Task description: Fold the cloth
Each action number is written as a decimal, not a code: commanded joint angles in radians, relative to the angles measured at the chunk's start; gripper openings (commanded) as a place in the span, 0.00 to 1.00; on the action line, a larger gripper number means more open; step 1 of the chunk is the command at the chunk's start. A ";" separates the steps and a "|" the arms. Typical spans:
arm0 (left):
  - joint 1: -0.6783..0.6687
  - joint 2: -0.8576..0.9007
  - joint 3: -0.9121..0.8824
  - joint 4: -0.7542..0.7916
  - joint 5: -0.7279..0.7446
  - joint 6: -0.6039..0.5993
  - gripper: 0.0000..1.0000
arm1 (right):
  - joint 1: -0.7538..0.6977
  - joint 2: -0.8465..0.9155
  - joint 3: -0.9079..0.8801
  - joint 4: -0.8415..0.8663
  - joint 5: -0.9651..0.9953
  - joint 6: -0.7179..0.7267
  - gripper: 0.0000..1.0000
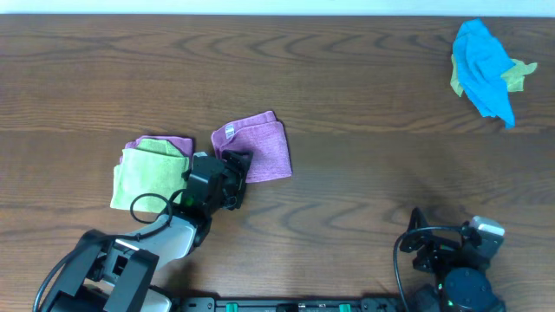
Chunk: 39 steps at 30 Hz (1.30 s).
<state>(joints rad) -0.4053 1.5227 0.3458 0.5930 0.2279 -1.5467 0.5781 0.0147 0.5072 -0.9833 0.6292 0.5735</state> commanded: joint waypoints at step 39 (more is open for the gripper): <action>-0.055 0.058 0.057 -0.008 0.025 0.307 0.06 | -0.007 -0.006 -0.006 -0.002 0.018 0.013 0.99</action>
<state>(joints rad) -0.4610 1.5703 0.3538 0.5877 0.1978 -1.3125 0.5781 0.0147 0.5072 -0.9833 0.6292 0.5739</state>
